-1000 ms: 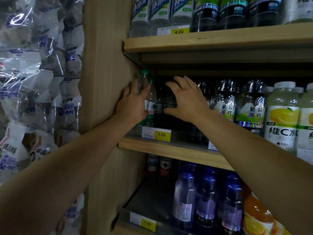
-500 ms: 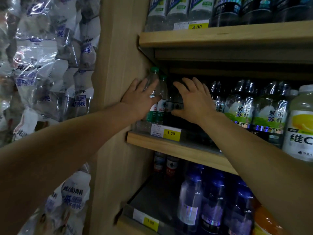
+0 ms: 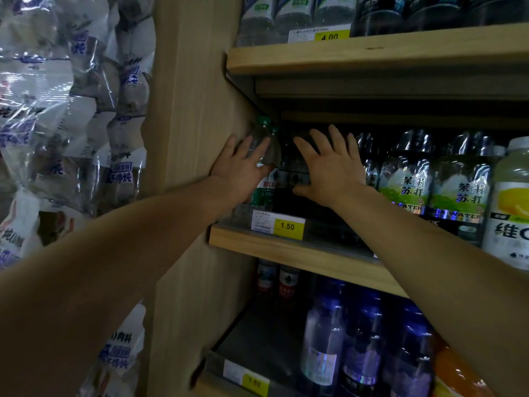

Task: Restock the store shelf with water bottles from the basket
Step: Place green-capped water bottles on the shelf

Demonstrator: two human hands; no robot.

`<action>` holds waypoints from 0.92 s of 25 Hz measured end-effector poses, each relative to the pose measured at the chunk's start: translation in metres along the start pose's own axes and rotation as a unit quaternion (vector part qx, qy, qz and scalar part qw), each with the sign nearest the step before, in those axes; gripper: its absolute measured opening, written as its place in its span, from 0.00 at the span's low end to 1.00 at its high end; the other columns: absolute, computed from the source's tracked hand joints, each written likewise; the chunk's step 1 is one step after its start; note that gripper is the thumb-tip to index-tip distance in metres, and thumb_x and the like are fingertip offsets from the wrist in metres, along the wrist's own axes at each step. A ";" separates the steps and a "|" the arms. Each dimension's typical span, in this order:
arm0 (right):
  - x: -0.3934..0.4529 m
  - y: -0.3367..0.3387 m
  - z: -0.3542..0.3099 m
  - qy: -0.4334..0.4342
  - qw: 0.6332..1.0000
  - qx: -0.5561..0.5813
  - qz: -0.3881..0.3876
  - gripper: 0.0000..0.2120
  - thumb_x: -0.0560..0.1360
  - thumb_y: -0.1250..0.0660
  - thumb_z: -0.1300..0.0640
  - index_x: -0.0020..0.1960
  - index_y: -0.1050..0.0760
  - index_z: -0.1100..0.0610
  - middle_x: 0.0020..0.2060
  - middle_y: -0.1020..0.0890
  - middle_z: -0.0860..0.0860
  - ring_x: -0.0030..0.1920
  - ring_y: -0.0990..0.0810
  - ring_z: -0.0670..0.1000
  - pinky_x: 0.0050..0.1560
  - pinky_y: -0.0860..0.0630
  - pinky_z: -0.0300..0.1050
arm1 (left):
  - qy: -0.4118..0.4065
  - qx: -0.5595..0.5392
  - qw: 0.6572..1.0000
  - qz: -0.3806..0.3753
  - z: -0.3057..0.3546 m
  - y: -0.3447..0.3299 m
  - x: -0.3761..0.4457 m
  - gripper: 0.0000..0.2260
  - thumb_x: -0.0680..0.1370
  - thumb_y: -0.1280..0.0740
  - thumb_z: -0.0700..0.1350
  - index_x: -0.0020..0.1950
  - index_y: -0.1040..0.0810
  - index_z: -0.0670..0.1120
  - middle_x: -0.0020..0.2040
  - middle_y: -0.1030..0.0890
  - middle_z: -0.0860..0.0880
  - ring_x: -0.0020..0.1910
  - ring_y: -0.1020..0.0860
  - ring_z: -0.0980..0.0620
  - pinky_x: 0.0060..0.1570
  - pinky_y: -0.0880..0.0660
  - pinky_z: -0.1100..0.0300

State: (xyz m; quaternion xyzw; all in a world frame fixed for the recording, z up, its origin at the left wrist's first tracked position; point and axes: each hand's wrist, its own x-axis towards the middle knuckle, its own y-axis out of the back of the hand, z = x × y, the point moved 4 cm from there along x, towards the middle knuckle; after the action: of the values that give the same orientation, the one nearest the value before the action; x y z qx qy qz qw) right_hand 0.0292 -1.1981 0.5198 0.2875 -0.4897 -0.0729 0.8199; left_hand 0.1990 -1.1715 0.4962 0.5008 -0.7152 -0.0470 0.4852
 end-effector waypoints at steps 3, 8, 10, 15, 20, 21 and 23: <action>0.004 -0.002 -0.001 -0.001 1.000 -0.016 0.002 0.49 0.70 0.31 0.33 0.80 0.56 0.46 0.79 0.51 0.53 0.79 0.57 0.61 0.76 0.59 0.63 | 0.000 0.000 1.000 0.005 0.004 -0.003 0.005 0.36 0.76 0.31 0.55 0.79 0.46 0.59 0.80 0.62 0.44 0.79 0.55 0.37 0.75 0.56 0.36; 0.007 -0.006 -0.002 -0.002 0.999 -0.039 -0.002 0.49 0.71 0.32 0.33 0.80 0.56 0.46 0.79 0.51 0.53 0.79 0.59 0.61 0.76 0.61 0.64 | -0.001 -0.016 1.000 -0.002 0.009 -0.007 0.015 0.30 0.79 0.35 0.52 0.79 0.44 0.58 0.80 0.62 0.44 0.79 0.56 0.37 0.75 0.56 0.36; 0.007 -0.008 0.000 -0.003 0.999 -0.047 -0.006 0.48 0.71 0.32 0.33 0.80 0.56 0.46 0.79 0.51 0.53 0.78 0.59 0.61 0.76 0.61 0.65 | 0.000 -0.015 1.000 -0.004 0.012 -0.010 0.020 0.30 0.79 0.35 0.52 0.79 0.44 0.59 0.80 0.62 0.44 0.79 0.56 0.38 0.75 0.56 0.36; 0.009 -0.011 0.000 0.002 0.997 -0.075 -0.003 0.48 0.71 0.33 0.33 0.80 0.55 0.46 0.79 0.51 0.53 0.78 0.60 0.62 0.75 0.62 0.65 | 0.000 0.001 1.000 -0.017 0.020 -0.024 0.042 0.33 0.79 0.34 0.55 0.79 0.48 0.61 0.80 0.64 0.45 0.79 0.57 0.37 0.74 0.56 0.35; 0.009 -0.009 0.008 -0.001 0.996 -0.093 0.003 0.46 0.72 0.33 0.34 0.80 0.54 0.47 0.79 0.50 0.53 0.78 0.59 0.62 0.75 0.62 0.65 | -0.014 0.011 1.000 -0.002 0.023 -0.031 0.050 0.31 0.79 0.35 0.54 0.79 0.46 0.61 0.80 0.62 0.44 0.79 0.55 0.36 0.74 0.54 0.34; 0.009 -0.009 0.008 -0.001 0.995 -0.097 0.000 0.46 0.72 0.33 0.34 0.80 0.54 0.46 0.79 0.50 0.53 0.78 0.59 0.62 0.75 0.62 0.65 | -0.017 0.004 1.000 0.005 0.023 -0.032 0.050 0.31 0.79 0.35 0.53 0.79 0.45 0.61 0.81 0.62 0.44 0.78 0.55 0.35 0.74 0.54 0.34; 0.008 -0.009 0.004 0.003 0.995 -0.103 -0.003 0.46 0.72 0.33 0.34 0.80 0.54 0.46 0.79 0.50 0.53 0.78 0.59 0.62 0.75 0.62 0.66 | -0.018 -0.010 1.000 0.011 0.022 -0.032 0.049 0.31 0.78 0.33 0.53 0.79 0.43 0.60 0.81 0.61 0.44 0.78 0.54 0.35 0.74 0.54 0.35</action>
State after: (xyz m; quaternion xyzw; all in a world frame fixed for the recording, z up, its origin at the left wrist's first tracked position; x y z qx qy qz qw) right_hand 0.0307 -1.2103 0.5223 0.2032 -0.4765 -0.1247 0.8462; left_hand 0.2028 -1.2344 0.4987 0.4871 -0.7290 -0.0579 0.4775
